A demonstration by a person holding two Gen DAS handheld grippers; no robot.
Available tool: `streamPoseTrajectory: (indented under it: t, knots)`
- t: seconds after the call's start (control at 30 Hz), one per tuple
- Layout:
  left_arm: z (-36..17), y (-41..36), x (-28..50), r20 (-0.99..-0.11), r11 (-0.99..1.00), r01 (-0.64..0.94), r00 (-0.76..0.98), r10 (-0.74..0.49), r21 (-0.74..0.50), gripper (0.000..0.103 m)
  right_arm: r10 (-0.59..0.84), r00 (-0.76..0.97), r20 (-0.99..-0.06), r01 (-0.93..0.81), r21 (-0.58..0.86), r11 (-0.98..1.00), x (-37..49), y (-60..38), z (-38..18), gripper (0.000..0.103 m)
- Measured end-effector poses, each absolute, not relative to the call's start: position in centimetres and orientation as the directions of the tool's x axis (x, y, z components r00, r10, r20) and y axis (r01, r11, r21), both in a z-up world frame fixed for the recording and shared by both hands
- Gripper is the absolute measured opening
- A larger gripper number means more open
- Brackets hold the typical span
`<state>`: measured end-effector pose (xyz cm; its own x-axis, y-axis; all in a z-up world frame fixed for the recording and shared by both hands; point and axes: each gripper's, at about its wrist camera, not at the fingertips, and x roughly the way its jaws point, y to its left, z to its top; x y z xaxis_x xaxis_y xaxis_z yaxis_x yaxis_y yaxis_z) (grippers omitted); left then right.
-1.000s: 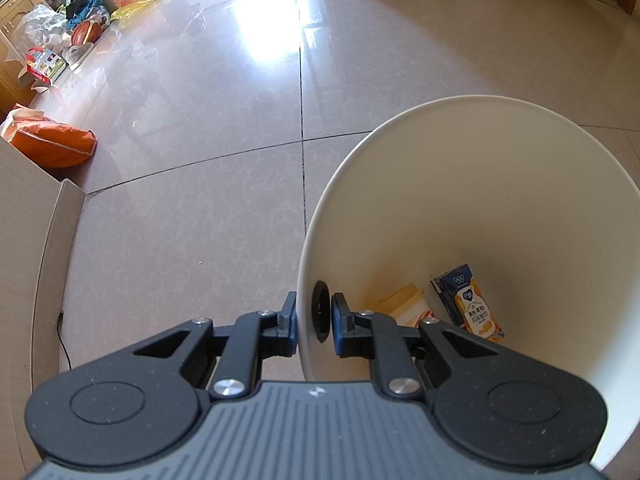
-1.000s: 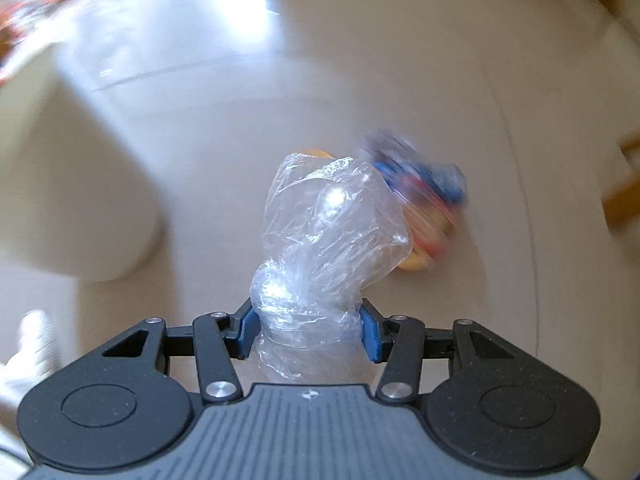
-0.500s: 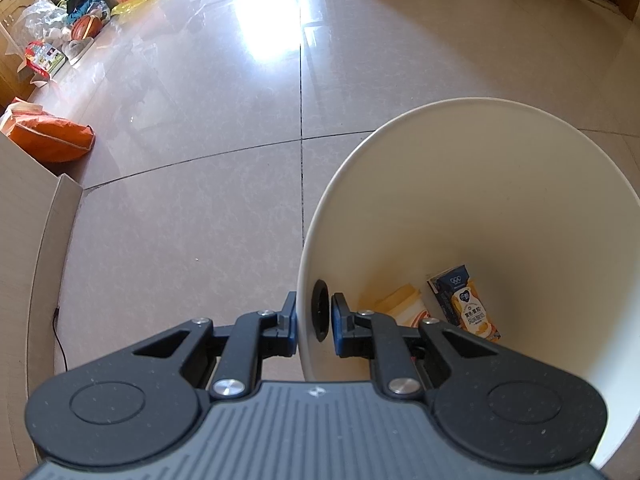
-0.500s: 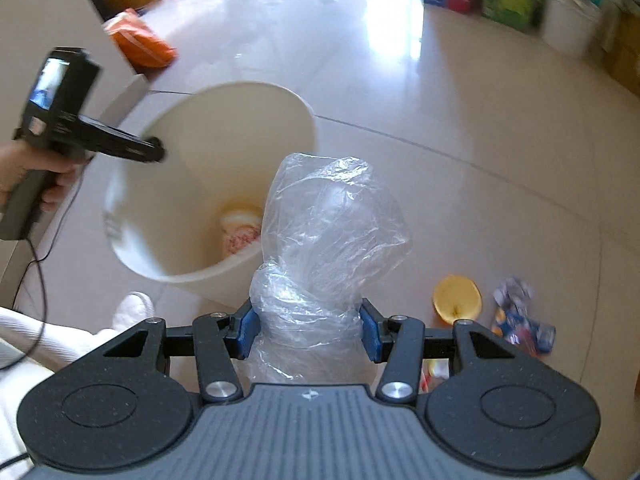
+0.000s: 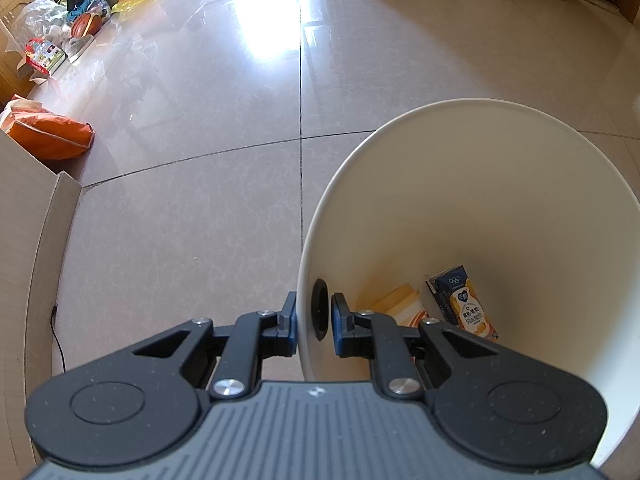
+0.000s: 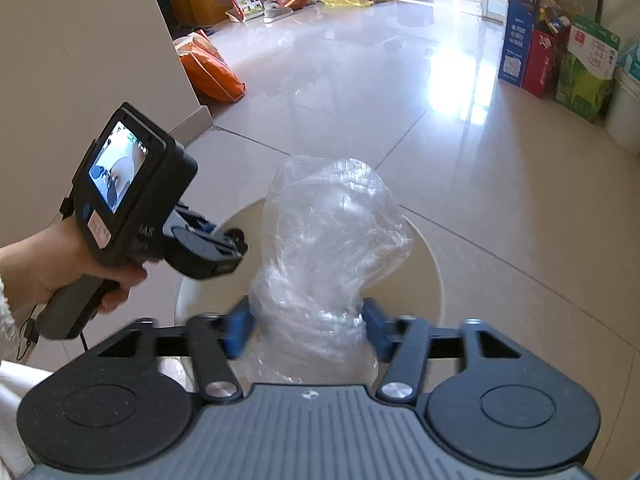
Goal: Collect trash
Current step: 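Carry the plastic bag over the bin and release it with the right tool, then move the right tool back to the pile and grasp the white plastic cup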
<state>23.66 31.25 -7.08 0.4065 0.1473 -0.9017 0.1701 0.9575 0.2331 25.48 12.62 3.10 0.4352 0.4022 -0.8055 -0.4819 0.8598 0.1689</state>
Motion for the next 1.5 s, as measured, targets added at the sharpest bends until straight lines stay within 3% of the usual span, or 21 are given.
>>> streamPoseTrajectory:
  t: [0.03,0.07,0.6,0.87,1.13,1.5]
  knots:
    - [-7.1,31.3,23.7,-0.902,0.958,0.168,0.406,0.146,0.230,0.014,0.397,0.445,-0.803,-0.481,0.161,0.862,25.5,12.8,3.2,0.098]
    - [-7.0,31.4,23.7,-0.903,0.959,0.168,0.405,0.143,0.227,0.014,0.411,0.460,-0.787,-0.489,0.161,0.857,25.3,12.8,3.3,0.103]
    - [-7.2,31.5,23.8,-0.902,0.959,0.166,0.407,0.144,0.228,0.014,0.335,0.527,-0.781,-0.479,0.053,0.876,23.6,9.4,3.2,0.103]
    - [-7.2,31.4,23.7,-0.900,0.957,0.169,0.410,0.148,0.234,0.014,0.261,0.529,-0.808,-0.362,0.064,0.930,22.4,4.7,1.2,0.103]
    - [-7.2,31.2,23.6,-0.898,0.955,0.172,0.412,0.153,0.242,0.014,0.195,0.519,-0.832,-0.206,0.100,0.973,20.3,-1.1,-4.6,0.103]
    - [-7.0,31.4,23.7,-0.900,0.961,0.156,0.410,0.147,0.228,0.014,0.151,0.363,-0.919,0.114,0.205,0.972,18.3,-8.6,-16.6,0.103]
